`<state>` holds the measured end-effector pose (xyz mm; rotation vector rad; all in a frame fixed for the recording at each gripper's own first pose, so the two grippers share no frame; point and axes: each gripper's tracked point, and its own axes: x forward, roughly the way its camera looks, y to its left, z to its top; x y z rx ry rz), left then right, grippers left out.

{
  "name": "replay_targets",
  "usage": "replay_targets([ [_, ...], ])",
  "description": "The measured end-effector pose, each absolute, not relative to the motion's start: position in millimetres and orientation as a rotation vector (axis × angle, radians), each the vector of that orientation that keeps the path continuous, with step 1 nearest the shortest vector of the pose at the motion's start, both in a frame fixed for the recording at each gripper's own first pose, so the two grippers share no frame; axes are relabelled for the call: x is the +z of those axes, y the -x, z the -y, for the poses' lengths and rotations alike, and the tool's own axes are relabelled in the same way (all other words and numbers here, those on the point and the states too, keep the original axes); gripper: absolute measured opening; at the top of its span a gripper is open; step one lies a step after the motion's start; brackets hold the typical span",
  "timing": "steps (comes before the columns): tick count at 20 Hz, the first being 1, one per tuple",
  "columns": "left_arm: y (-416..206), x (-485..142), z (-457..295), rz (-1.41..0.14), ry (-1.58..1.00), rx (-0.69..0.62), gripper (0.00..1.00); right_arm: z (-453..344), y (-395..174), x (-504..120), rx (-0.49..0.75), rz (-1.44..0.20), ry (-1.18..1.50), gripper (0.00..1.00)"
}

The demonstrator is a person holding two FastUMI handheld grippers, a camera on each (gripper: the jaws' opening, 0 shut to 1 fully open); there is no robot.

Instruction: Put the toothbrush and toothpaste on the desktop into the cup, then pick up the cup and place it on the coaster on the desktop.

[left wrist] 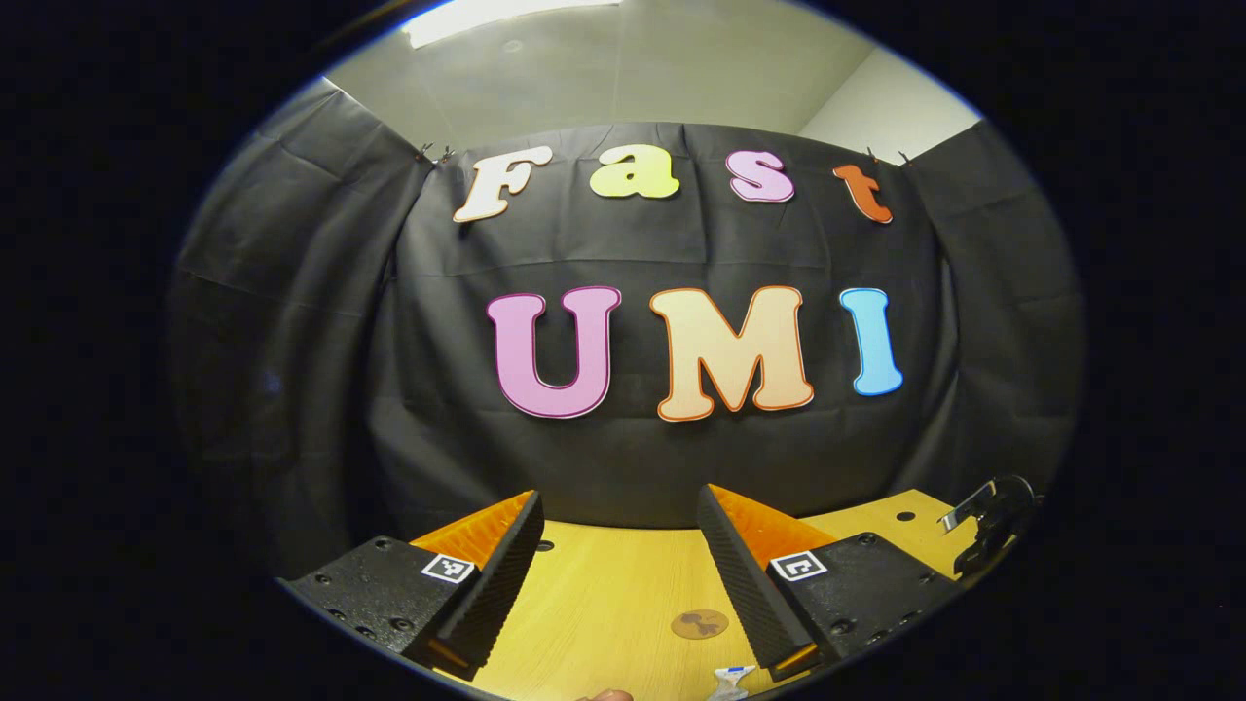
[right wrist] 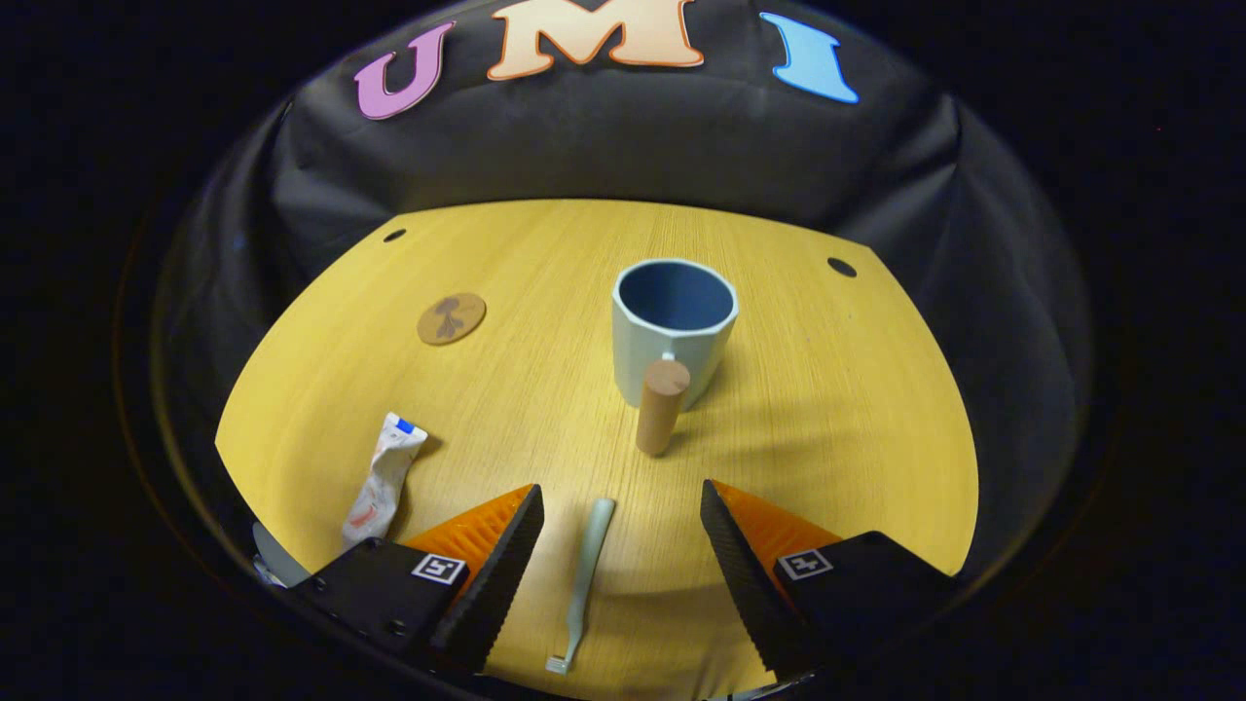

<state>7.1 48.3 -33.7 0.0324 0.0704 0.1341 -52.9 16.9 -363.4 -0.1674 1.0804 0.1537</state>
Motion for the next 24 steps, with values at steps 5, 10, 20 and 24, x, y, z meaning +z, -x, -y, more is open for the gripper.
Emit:
replay_targets([
  [5, -5, -39, -57, -0.087, -0.022, 0.157, 0.94, -14, 69, -386, 0.168, -1.196, 0.224, 1.00],
  [10, -2, -45, -63, -0.094, -0.013, 0.171, 0.94, -23, 83, -400, 0.190, -1.314, 0.213, 1.00],
  [20, -1, -58, -71, -0.122, 0.004, 0.184, 0.94, -26, 92, -410, 0.177, -1.425, 0.206, 0.84],
  [24, -2, -63, -68, -0.132, 0.007, 0.177, 0.94, -23, 88, -412, 0.155, -1.466, 0.207, 0.64],
])
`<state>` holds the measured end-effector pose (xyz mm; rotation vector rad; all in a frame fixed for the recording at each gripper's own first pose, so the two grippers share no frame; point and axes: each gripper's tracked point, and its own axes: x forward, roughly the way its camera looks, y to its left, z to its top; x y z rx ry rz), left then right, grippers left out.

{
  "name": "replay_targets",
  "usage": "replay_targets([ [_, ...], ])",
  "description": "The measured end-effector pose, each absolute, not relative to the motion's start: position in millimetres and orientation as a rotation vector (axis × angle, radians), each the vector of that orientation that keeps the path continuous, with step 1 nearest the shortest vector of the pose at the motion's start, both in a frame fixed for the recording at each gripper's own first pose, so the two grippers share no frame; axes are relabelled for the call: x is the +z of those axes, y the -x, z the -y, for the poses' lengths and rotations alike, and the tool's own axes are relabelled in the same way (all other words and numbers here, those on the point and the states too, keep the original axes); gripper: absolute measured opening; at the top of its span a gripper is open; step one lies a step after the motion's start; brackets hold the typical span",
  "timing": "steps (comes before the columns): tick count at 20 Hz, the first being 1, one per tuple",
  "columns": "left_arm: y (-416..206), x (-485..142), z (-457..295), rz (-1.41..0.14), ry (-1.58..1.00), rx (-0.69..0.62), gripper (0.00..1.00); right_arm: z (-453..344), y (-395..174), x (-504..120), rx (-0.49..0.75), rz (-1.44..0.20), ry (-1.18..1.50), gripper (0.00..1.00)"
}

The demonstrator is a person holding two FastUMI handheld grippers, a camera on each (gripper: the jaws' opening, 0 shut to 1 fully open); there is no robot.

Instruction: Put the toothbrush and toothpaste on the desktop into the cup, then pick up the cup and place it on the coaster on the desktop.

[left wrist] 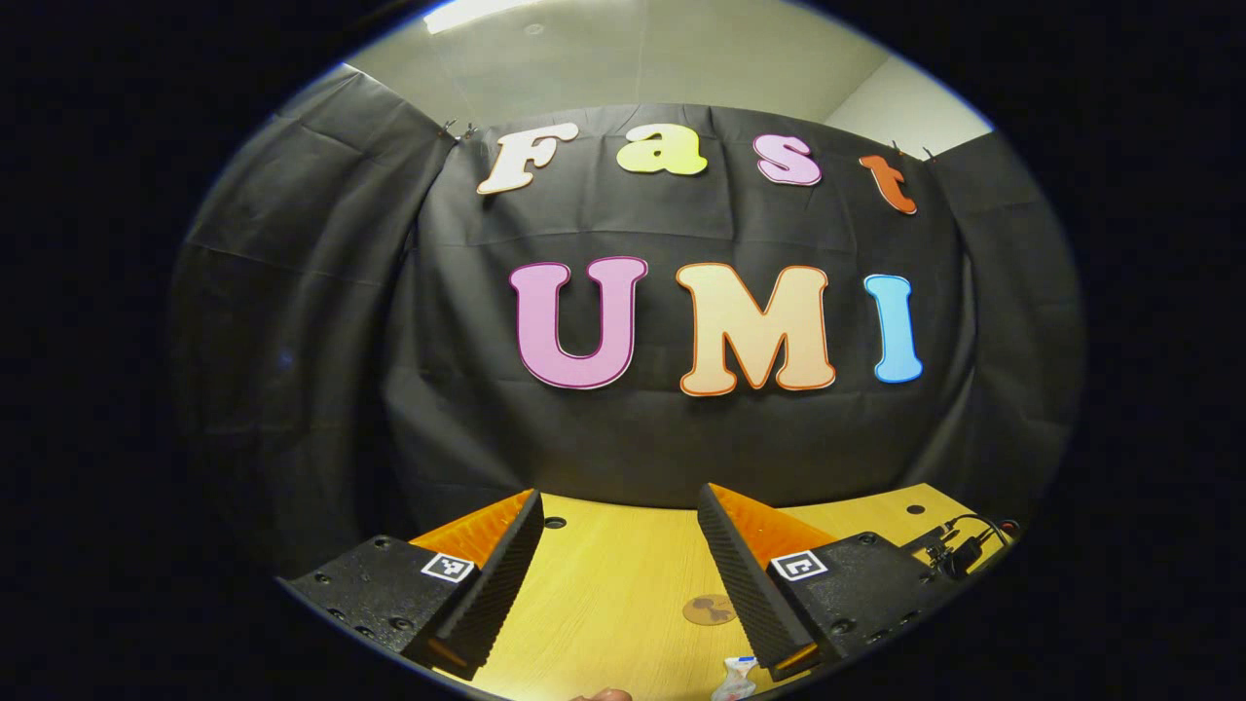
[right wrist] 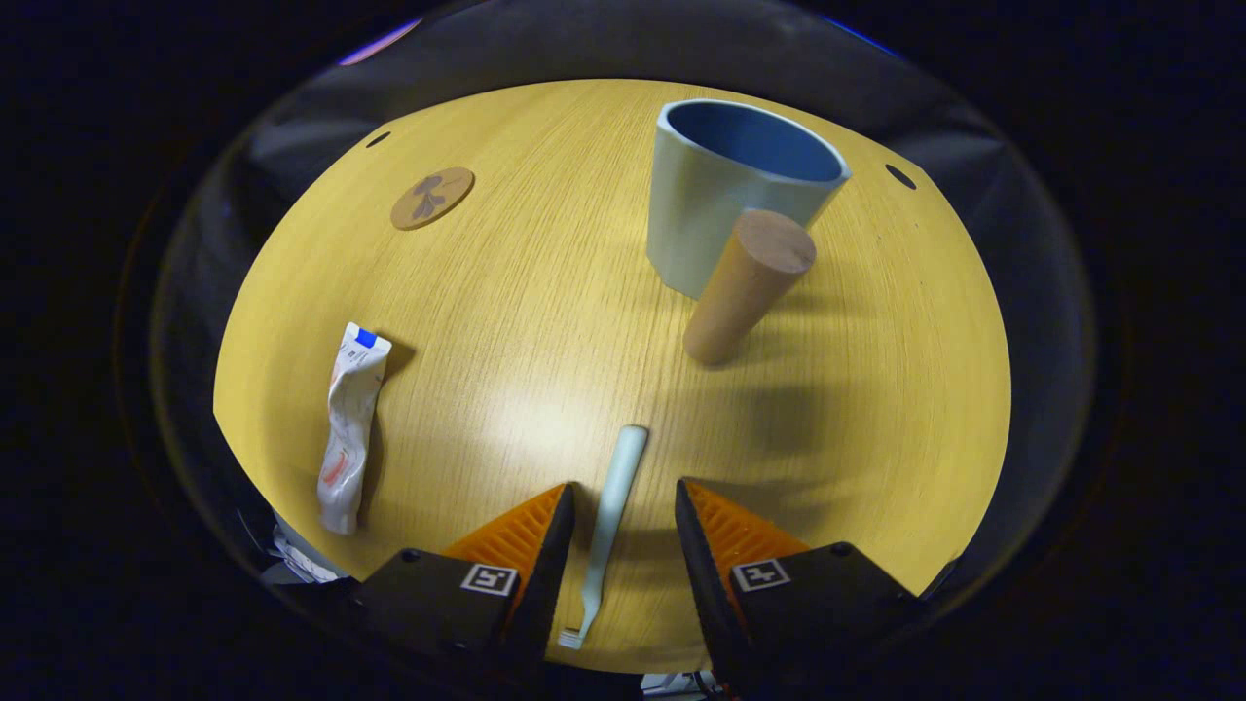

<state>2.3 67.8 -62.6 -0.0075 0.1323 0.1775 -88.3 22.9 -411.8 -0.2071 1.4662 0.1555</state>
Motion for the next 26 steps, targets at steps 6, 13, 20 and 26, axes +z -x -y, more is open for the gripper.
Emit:
replay_targets([
  [6, -6, -67, -57, -0.144, 0.010, 0.152, 0.94, -20, 82, -413, 0.119, -1.509, 0.185, 0.28],
  [13, -10, -105, -24, -0.256, 0.070, 0.063, 0.94, -20, 83, -413, 0.146, -1.506, 0.181, 0.10],
  [20, -7, -162, 13, -0.446, 0.084, -0.038, 0.95, -19, 82, -413, 0.134, -1.499, 0.123, 0.10],
  [26, 9, -225, 43, -0.656, 0.102, -0.125, 0.95, -19, 82, -412, 0.149, -1.486, 0.131, 0.10],
])
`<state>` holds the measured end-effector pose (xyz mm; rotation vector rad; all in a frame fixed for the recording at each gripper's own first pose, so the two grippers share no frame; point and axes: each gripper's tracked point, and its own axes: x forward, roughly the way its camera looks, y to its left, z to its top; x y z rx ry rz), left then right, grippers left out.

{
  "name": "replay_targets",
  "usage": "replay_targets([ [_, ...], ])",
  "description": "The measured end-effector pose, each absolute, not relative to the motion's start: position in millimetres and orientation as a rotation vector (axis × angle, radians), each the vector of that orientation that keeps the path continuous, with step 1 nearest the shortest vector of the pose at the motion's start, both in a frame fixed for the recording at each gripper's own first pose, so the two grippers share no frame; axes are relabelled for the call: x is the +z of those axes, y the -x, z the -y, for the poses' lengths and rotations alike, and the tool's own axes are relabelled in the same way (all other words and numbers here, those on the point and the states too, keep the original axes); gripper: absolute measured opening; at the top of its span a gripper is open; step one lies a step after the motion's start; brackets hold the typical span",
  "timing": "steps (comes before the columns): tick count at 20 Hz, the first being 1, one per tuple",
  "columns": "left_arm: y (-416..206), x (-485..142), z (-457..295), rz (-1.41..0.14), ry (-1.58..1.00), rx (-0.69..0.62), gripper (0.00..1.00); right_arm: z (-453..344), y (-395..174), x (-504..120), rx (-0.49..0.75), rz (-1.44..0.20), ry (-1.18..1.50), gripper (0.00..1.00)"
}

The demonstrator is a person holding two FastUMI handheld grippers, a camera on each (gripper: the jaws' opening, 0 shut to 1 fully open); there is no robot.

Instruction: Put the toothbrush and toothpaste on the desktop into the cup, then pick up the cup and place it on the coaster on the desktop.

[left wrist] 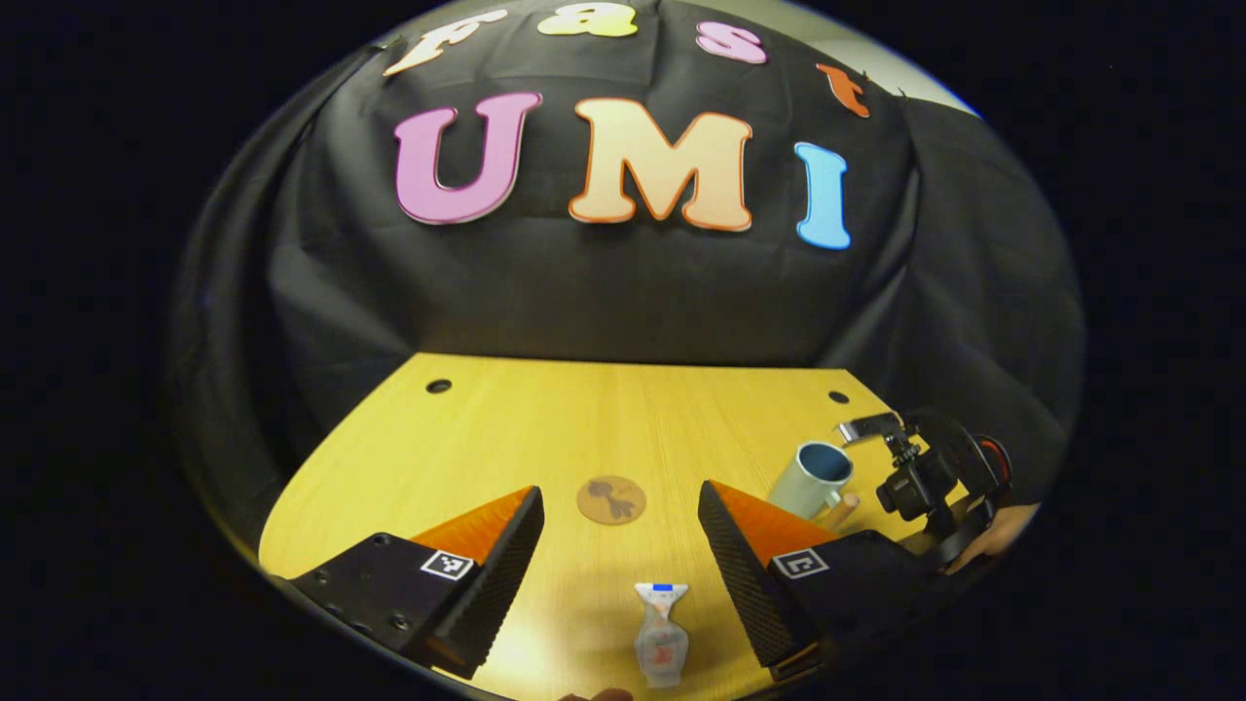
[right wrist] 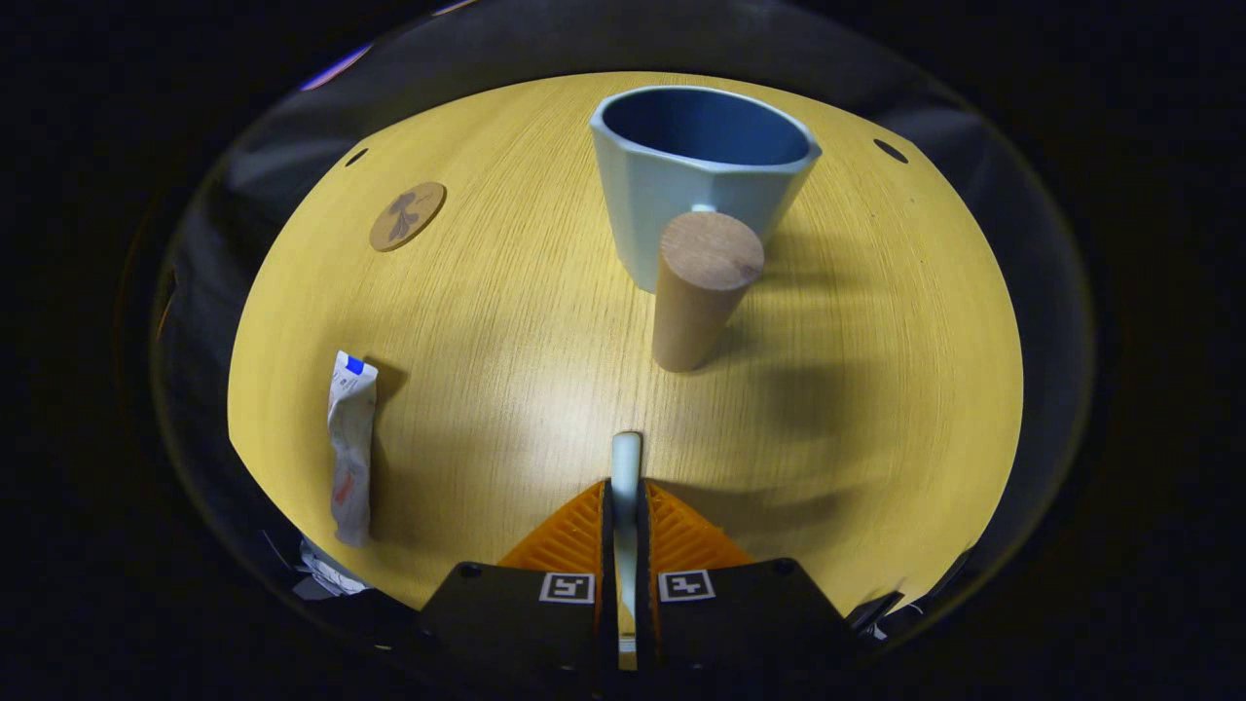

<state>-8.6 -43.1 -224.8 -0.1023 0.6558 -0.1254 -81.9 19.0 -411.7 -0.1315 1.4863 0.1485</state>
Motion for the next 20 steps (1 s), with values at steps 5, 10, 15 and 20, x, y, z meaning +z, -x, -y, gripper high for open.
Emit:
replay_targets([
  [5, 33, -272, 60, -0.848, 0.095, -0.177, 0.96, -19, 82, -411, 0.165, -1.490, 0.127, 0.10],
  [10, 49, -309, 67, -0.984, 0.056, -0.201, 0.95, -19, 82, -411, 0.170, -1.484, 0.097, 0.10],
  [15, 63, -342, 65, -1.130, 0.048, -0.177, 0.96, -18, 82, -411, 0.178, -1.471, 0.103, 0.10],
  [20, 78, -366, 69, -1.242, 0.027, -0.180, 0.96, -18, 82, -411, 0.179, -1.465, 0.093, 0.10],
])
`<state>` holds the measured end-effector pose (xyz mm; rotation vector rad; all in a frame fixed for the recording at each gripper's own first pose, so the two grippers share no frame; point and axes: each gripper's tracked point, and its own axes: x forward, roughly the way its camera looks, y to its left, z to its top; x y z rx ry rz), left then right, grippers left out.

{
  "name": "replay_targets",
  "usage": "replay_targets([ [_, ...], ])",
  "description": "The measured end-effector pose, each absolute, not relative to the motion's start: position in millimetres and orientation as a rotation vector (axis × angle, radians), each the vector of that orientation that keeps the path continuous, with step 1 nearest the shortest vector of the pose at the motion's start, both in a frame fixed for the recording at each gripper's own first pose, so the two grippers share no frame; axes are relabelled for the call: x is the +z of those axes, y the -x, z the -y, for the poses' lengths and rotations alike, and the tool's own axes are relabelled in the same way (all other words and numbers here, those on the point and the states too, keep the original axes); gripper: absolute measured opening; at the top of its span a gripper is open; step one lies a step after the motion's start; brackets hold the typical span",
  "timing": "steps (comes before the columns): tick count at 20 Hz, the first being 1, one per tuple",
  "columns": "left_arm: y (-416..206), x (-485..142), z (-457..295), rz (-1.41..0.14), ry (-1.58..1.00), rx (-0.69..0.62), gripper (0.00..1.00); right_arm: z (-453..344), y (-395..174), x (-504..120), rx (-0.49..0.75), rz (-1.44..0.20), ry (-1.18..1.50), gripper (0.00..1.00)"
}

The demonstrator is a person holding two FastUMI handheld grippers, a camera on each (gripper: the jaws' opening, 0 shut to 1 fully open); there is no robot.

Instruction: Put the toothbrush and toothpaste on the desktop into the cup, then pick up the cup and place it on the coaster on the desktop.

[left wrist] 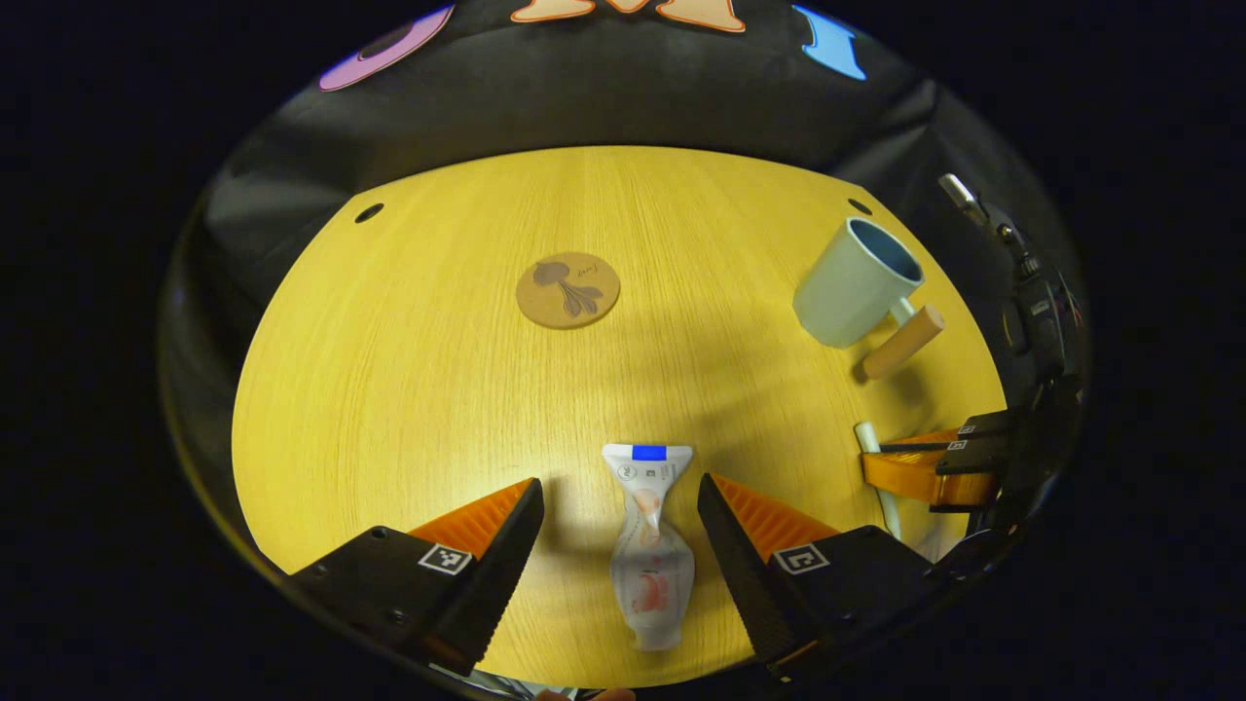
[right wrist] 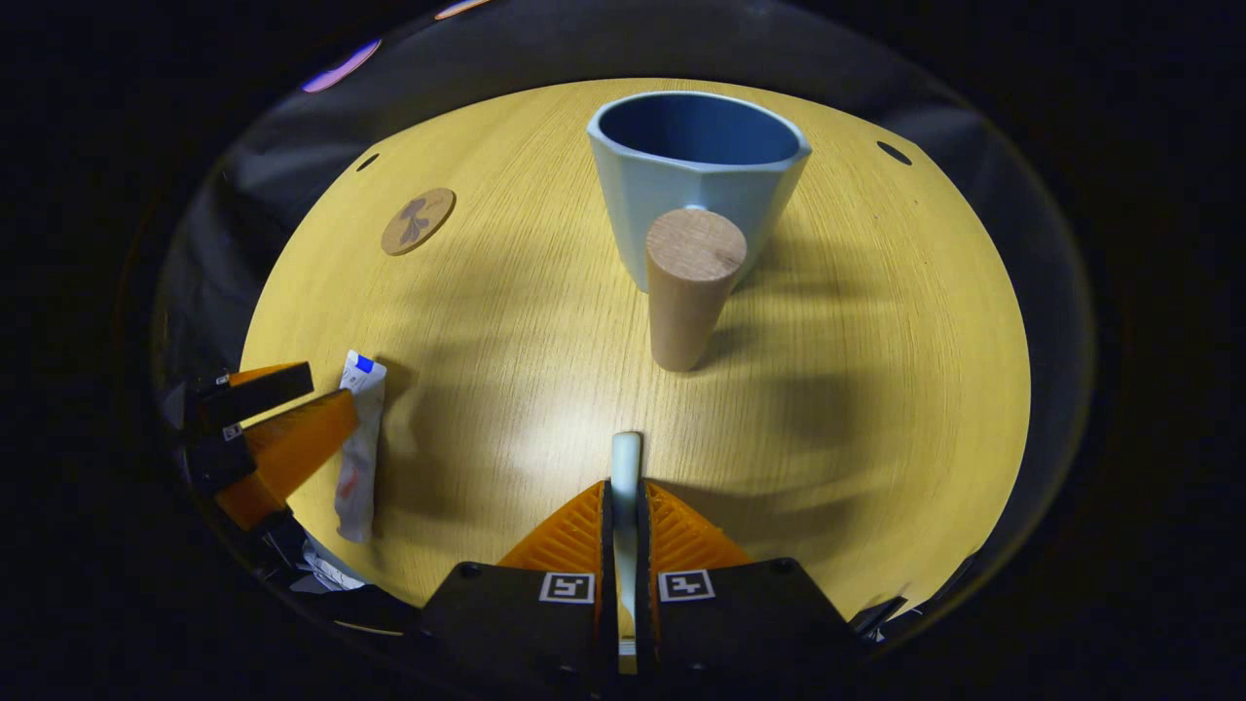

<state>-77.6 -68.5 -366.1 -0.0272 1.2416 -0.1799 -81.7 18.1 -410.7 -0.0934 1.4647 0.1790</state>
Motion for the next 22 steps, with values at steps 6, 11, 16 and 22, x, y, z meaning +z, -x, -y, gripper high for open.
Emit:
replay_targets([
  [6, 85, -383, 74, -1.314, -0.009, -0.198, 0.95, -18, 82, -411, 0.180, -1.466, 0.076, 0.10],
  [11, 85, -388, 76, -1.340, -0.067, -0.229, 0.93, -18, 82, -411, 0.184, -1.463, 0.067, 0.10],
  [16, 84, -387, 85, -1.335, -0.092, -0.290, 0.51, -20, 80, -410, 0.188, -1.459, 0.067, 0.10],
  [22, 81, -387, 85, -1.303, -0.032, -0.268, 0.10, -20, 80, -408, 0.205, -1.436, 0.092, 0.07],
])
